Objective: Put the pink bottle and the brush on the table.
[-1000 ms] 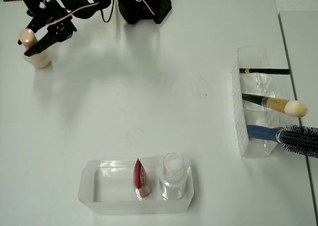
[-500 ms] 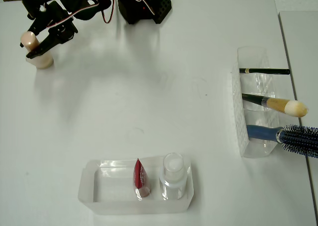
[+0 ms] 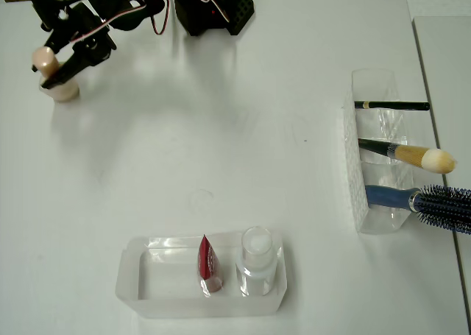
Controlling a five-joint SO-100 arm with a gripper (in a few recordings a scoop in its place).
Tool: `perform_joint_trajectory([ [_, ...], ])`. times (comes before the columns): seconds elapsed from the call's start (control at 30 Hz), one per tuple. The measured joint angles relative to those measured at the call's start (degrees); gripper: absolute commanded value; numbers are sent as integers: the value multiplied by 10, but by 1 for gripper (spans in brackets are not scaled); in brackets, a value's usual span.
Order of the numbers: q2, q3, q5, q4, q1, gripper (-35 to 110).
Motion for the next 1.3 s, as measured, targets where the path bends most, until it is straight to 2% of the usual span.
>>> perform_joint_trajectory([
  [0.3, 1, 3, 0, 8, 2, 33],
  [0.73, 40, 4, 0, 74, 2, 52],
  [1.3, 144, -18, -29, 252, 2, 65],
])
